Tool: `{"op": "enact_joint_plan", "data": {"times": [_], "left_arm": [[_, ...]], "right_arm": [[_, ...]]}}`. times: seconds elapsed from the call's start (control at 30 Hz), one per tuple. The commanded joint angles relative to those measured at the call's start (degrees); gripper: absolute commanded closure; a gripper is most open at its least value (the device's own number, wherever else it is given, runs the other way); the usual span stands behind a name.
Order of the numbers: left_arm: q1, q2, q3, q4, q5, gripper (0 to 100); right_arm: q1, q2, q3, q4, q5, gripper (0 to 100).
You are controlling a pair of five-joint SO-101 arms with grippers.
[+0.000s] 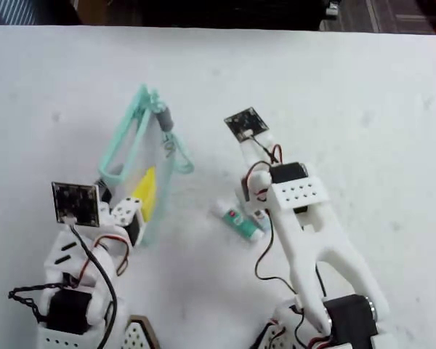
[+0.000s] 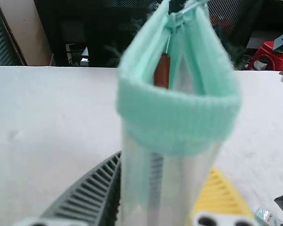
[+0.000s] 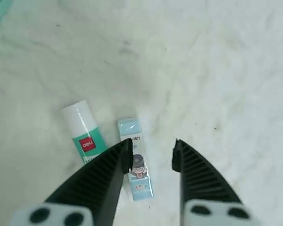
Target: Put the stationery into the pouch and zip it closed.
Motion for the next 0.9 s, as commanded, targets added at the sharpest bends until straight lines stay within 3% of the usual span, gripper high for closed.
{"op": "enact_joint_plan", "data": {"times": [0.0,0.87], "left_arm": [[0.8,-0.4,-2.1,0.0,-0.4,79],[1.9,-0.4,-2.0,0.1,-0.4,79]], "right_arm": [[0.3,-0.1,-0.3,-1.4,0.3,82.5],[0.3,-0.1,1.8,-4.2,0.5,82.6]]}}
